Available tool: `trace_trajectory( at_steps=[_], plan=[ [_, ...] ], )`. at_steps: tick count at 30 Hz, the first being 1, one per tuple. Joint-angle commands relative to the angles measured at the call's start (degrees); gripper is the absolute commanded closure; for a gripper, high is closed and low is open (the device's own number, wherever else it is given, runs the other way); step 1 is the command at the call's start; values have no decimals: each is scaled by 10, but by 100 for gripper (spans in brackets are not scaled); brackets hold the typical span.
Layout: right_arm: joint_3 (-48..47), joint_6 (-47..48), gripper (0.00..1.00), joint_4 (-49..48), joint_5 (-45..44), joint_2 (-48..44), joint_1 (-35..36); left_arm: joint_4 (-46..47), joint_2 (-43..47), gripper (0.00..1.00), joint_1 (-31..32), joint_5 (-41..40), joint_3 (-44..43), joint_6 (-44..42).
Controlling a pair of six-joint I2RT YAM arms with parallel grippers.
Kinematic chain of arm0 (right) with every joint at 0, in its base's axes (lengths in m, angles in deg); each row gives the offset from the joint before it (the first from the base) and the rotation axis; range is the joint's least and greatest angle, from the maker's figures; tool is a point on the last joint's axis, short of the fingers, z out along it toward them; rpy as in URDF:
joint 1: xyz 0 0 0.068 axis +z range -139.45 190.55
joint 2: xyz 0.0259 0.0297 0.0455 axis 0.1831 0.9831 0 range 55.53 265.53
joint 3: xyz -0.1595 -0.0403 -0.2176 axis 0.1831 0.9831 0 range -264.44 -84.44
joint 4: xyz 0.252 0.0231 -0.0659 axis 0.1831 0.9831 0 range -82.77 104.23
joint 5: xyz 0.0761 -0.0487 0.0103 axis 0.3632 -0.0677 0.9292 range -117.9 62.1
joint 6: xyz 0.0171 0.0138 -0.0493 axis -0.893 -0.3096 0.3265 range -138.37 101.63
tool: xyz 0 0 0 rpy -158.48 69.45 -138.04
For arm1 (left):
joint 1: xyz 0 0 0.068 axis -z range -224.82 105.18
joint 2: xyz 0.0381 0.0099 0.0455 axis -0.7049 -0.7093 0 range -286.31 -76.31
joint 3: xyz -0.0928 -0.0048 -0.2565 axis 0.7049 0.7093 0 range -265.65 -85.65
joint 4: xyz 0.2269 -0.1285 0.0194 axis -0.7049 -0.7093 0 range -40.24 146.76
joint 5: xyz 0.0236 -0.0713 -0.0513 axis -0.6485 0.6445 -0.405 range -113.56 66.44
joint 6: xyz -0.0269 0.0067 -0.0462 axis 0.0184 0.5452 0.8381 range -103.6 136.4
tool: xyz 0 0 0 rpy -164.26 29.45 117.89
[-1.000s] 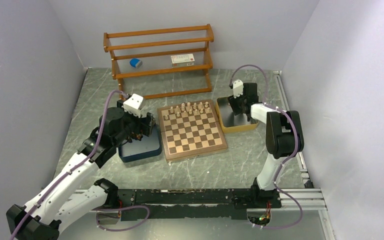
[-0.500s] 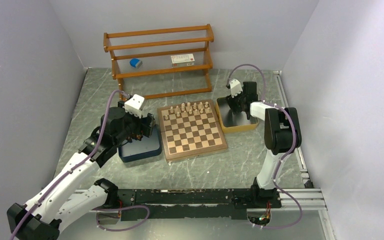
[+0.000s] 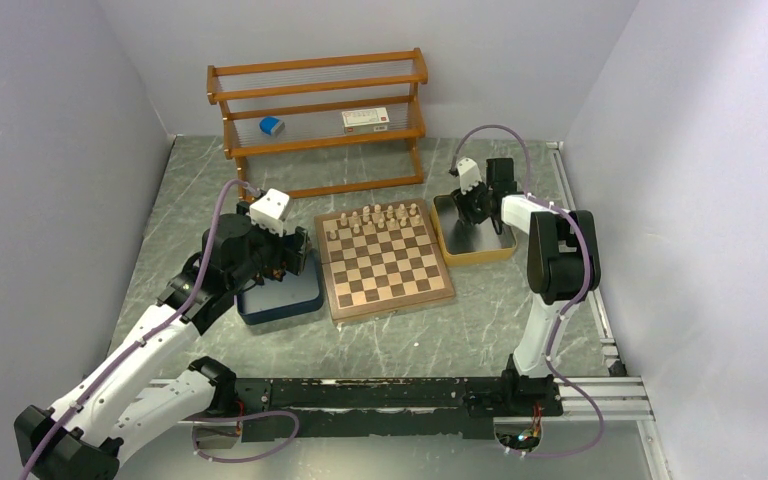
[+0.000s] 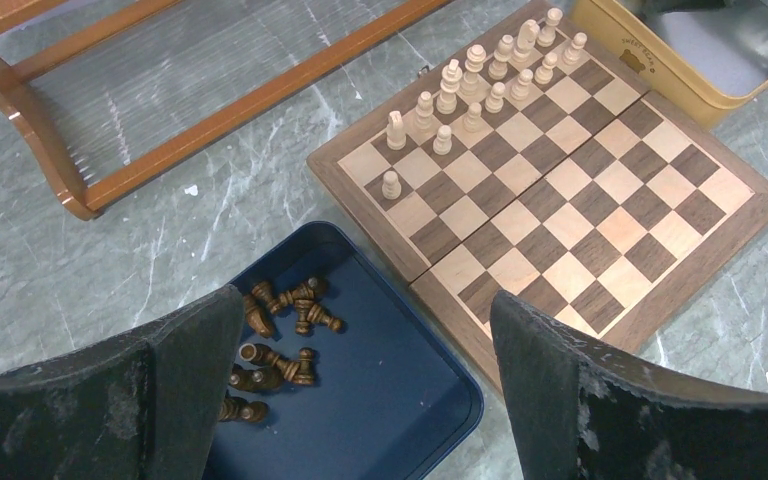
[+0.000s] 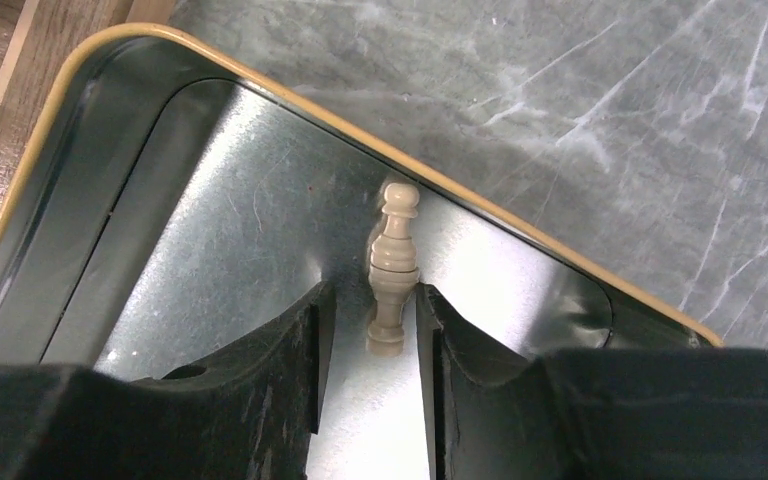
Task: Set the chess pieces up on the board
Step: Pick up the chess piece from the storage box.
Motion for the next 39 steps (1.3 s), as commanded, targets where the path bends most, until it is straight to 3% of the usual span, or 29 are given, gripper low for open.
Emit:
trace_trajectory(
  at_steps=[1,7,13,18,26,31,39],
  plan=[
    [-5,-1,61,64,-24,13,-4,0,6,3,-1,11,-11,2],
    [7,-21,66,60,-41,-3,-4,-5,1,3,-1,34,-15,3],
    [-11,-36,89,81,-57,4,-4,-10,3,3,-1,33,-17,2],
    [-1,-55,100,70,-60,-27,2,-13,4,3,-1,34,-18,6],
    [33,-118,100,46,-39,-110,6,-11,-14,4,-1,56,-15,29],
    [20,-145,100,71,-18,-152,7,-47,-42,3,-1,86,-57,40],
    [101,-224,100,-54,112,-245,20,-5,-57,4,-2,190,-78,105]
  ],
)
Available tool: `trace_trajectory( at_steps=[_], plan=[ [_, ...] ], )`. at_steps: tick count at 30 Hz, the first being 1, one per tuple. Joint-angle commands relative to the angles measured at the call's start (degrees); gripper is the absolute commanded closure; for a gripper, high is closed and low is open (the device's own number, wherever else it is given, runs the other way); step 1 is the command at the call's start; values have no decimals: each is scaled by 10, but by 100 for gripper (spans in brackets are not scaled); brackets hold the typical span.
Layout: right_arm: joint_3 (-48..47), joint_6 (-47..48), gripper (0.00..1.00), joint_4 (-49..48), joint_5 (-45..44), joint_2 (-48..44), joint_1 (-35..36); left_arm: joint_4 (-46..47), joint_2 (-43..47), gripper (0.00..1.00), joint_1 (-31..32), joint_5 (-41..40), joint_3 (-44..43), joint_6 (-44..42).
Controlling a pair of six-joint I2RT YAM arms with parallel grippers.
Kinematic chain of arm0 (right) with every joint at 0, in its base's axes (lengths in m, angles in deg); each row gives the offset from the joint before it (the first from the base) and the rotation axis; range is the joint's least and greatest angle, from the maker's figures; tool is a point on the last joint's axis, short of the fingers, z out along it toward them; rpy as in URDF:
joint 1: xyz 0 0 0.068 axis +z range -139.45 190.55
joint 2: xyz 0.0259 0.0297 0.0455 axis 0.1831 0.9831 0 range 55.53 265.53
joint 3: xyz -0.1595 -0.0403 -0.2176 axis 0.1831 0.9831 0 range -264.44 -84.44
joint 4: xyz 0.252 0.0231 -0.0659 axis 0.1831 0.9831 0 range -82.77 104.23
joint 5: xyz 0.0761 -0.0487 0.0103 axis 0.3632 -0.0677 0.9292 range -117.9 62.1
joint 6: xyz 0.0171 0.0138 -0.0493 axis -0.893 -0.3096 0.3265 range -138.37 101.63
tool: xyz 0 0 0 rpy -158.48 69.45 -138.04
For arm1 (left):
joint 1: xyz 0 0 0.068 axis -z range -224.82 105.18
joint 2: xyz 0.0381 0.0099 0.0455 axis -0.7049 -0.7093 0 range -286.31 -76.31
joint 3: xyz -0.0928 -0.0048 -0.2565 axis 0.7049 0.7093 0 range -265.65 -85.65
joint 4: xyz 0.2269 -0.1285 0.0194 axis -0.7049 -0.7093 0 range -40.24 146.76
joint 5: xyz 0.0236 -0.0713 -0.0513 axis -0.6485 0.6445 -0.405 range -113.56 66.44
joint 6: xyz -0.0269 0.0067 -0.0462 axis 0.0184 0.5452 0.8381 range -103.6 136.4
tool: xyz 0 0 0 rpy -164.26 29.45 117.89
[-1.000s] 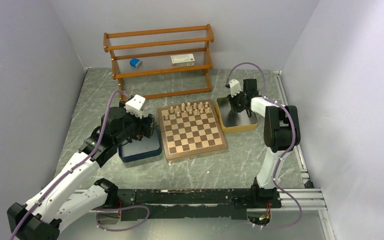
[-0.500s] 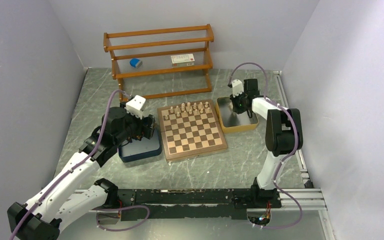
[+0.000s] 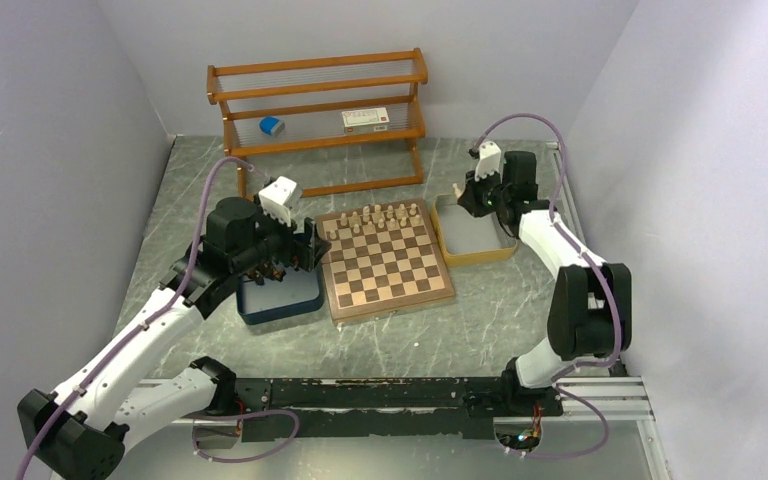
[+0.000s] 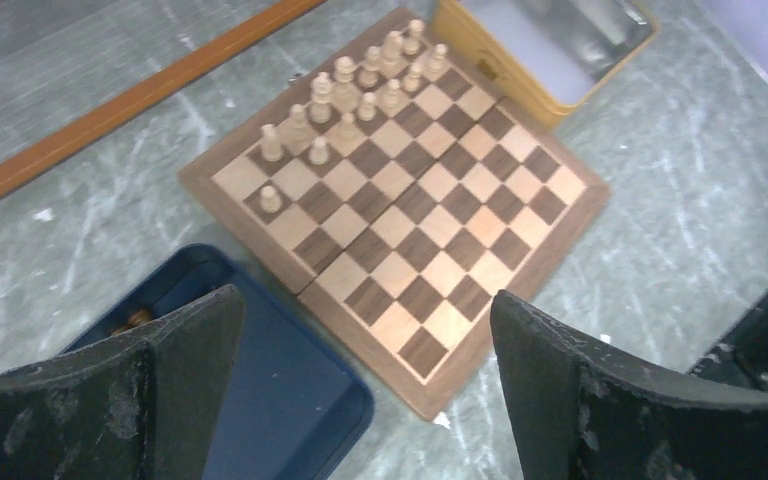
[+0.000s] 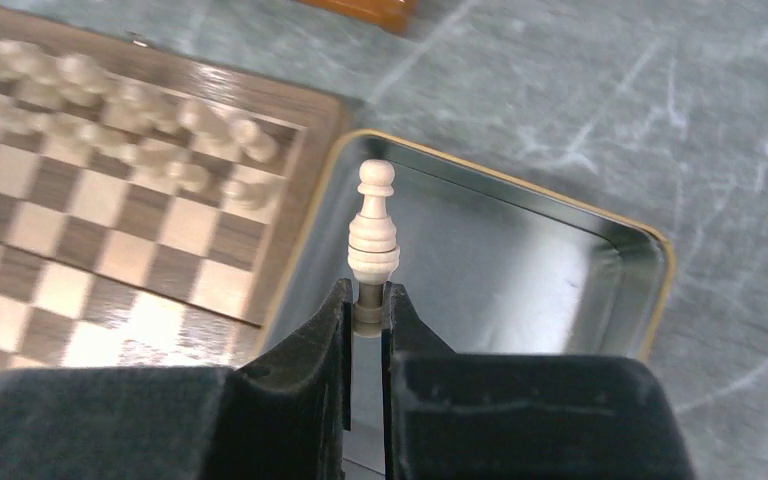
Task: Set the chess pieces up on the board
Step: Pick up the chess piece from the storage box.
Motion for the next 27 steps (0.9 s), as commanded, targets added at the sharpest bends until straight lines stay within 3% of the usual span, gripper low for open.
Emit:
trace_trajectory(
  at_steps=[1,11,18,22,24,27],
  plan=[
    [39,-61,100,-79,85,-42,19,37,-7,3,-2,84,-9,45],
    [70,-117,100,-120,83,-109,187,15,-76,3,-2,91,-86,54],
    [141,-218,100,-265,167,-170,245,16,-122,3,-4,155,-139,91],
    [156,-225,100,-272,171,-185,271,46,-137,4,-4,201,-136,114],
    [165,-231,100,-282,182,-191,274,58,-143,13,-4,211,-134,121],
    [174,-236,100,-287,189,-201,276,62,-151,16,-4,221,-137,138]
  ],
)
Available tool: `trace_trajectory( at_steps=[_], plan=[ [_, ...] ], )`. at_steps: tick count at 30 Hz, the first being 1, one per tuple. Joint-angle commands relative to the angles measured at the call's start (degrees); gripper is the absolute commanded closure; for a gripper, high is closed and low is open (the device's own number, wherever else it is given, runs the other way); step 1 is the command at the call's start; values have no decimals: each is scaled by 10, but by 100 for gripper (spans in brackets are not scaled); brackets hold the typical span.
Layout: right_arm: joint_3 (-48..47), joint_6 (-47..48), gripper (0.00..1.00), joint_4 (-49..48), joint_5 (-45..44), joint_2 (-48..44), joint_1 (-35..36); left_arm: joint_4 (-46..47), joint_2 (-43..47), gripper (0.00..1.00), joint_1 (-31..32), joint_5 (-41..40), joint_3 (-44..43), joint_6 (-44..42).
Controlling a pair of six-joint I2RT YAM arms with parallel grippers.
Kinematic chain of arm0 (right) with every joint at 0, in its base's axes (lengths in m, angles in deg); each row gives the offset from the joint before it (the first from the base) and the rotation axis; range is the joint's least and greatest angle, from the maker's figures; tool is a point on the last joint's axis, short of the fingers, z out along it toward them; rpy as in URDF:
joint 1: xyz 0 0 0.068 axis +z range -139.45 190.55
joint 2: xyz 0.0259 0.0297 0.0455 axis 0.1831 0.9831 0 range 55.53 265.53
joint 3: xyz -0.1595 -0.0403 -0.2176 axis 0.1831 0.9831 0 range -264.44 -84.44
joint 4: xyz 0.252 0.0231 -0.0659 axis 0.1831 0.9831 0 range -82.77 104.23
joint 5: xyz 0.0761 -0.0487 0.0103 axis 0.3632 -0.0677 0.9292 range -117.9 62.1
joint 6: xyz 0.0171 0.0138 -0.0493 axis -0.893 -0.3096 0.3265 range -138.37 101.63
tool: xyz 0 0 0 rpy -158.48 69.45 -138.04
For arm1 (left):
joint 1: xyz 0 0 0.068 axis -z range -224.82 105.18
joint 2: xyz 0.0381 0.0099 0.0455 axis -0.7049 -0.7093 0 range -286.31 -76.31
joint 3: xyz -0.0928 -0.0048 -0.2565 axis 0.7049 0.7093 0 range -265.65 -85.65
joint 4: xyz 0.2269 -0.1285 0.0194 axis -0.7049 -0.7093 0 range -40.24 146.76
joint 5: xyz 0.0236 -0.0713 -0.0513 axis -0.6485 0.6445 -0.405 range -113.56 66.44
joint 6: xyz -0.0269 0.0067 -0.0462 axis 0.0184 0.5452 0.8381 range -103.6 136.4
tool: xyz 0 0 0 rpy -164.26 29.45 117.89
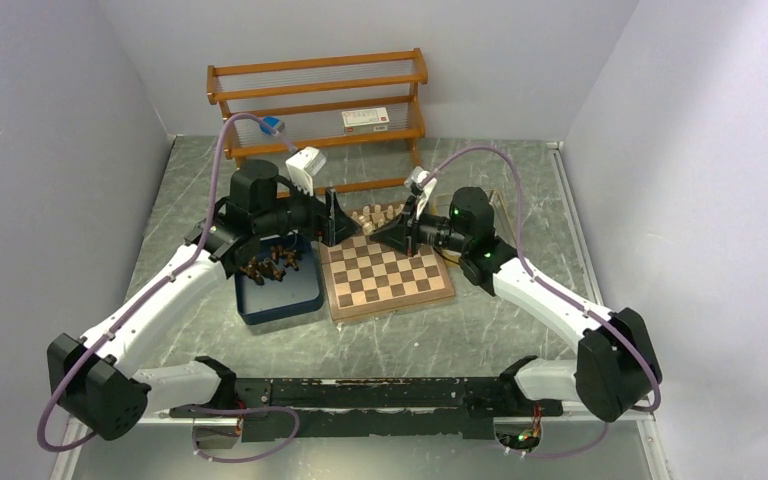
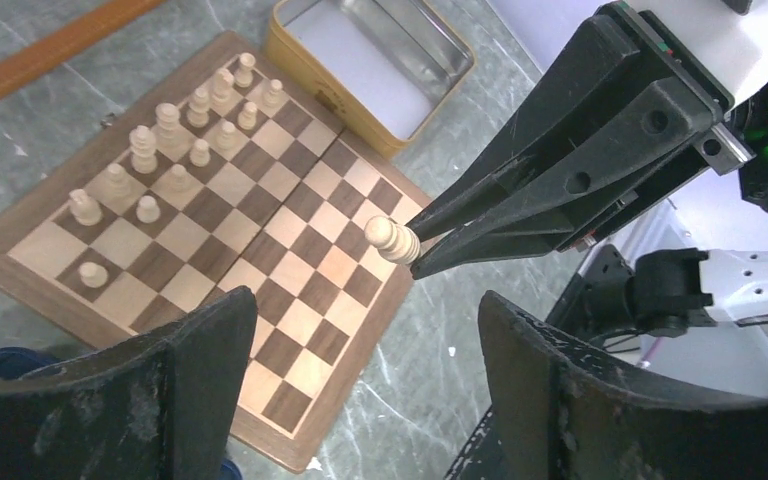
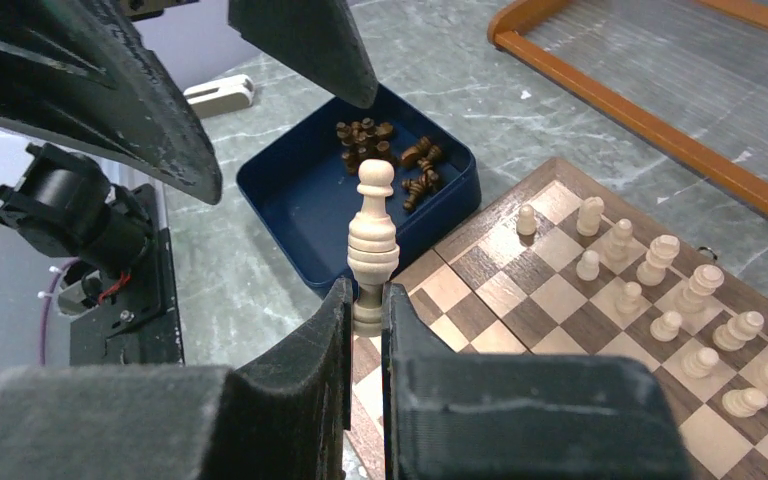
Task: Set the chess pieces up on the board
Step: Pick up the chess piece from the storage box.
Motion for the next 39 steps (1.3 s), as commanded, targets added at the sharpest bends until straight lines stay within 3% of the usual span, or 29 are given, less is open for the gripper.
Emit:
trace_trajectory(
  at_steps=[1,13,25,39],
  plan=[
    [18,-20,100,-43,23,-23,4,31,-7,17,-4,51,-12,39],
    [36,-24,100,-64,55,-46,9,48,-44,42,-4,90,-20,106],
    [35,-5,100,-55,51,-30,10,73,-63,57,-5,135,-19,135],
    [28,12,100,-35,42,-23,10,34,-80,77,-9,135,-39,95]
  ],
)
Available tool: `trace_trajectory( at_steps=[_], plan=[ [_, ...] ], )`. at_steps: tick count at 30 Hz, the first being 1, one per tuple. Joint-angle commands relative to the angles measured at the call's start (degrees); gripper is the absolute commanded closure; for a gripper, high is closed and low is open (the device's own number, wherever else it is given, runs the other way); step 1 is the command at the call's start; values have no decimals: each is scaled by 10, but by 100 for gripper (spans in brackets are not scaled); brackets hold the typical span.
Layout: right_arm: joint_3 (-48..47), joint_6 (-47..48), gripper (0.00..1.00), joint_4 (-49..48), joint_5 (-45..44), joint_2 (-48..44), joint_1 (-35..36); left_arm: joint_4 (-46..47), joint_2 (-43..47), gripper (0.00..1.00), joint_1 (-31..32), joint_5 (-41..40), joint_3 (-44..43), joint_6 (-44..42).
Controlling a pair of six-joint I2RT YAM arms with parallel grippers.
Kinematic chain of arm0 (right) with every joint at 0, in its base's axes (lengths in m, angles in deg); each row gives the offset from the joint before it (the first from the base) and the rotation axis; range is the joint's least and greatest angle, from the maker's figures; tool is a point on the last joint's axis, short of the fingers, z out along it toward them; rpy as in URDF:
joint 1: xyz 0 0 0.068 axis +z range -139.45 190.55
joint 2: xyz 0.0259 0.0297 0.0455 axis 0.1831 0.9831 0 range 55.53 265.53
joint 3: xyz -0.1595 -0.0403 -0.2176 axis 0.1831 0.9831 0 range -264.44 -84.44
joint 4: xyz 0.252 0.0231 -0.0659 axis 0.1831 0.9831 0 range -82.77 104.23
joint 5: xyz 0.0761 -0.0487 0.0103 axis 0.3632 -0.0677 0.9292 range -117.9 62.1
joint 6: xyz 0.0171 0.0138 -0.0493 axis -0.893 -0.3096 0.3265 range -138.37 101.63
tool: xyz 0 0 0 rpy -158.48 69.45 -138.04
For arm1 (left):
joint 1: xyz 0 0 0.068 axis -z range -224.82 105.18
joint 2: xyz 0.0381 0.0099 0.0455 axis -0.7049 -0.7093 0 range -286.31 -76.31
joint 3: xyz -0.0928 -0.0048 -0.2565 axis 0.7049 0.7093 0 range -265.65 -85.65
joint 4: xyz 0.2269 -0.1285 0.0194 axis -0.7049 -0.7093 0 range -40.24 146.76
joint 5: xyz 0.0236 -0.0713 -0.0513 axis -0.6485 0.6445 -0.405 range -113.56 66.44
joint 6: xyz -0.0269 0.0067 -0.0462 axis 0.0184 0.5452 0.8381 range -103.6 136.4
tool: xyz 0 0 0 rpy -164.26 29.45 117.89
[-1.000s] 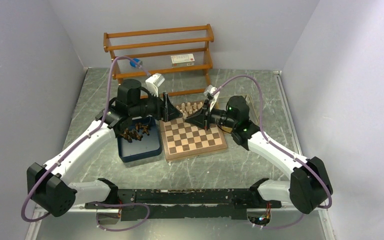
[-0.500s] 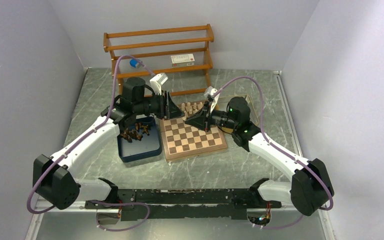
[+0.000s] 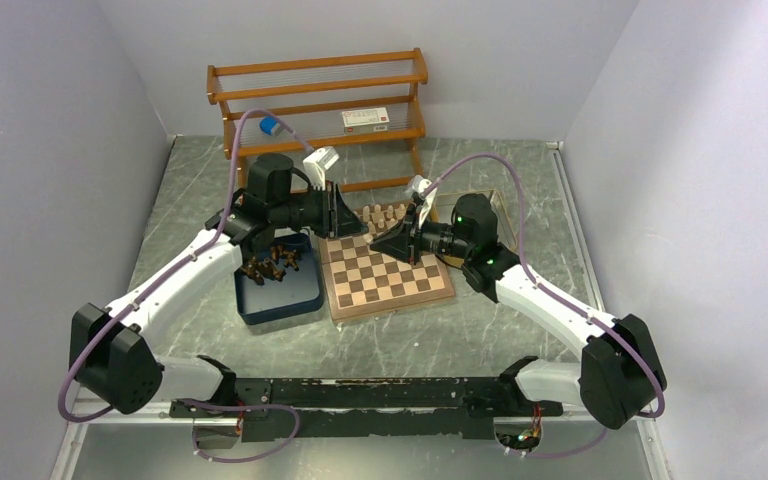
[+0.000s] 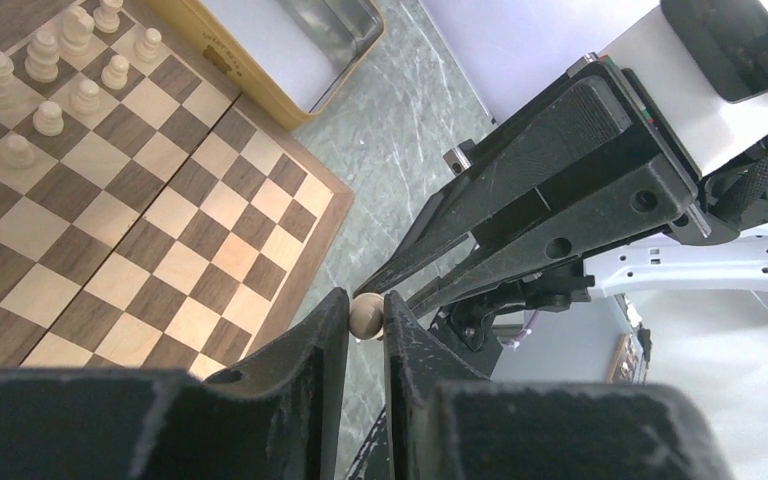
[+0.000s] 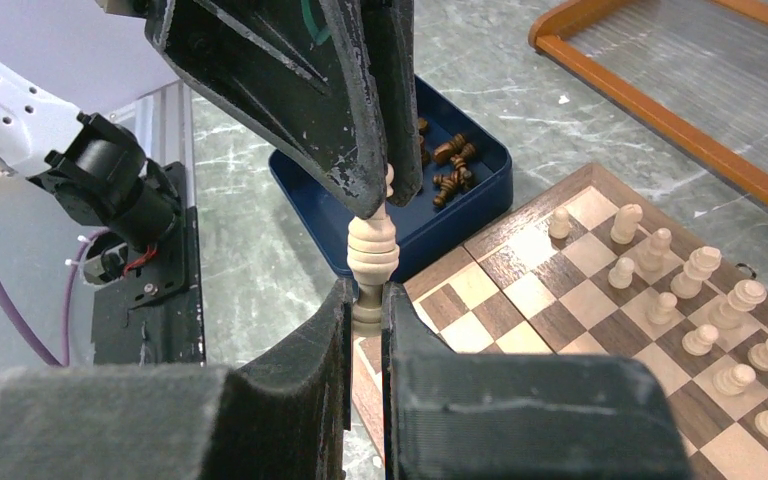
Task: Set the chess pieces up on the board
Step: Pick up the chess piece from the storage box.
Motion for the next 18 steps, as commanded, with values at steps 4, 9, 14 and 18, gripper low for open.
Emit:
trace_trajectory(
  at_steps=[4,9,14,18],
  plan=[
    [-7,12,100,-1,-8,5,4,-25,-4,84,-6,9,-36,-31],
    [-3,17,100,7,-20,0,4,-50,-2,87,-5,-25,-45,-56],
    [7,23,100,23,-43,-7,3,-75,3,86,-5,-92,-54,-87],
    [13,20,100,35,-85,-25,2,-77,0,88,-4,-144,-57,-108]
  ],
)
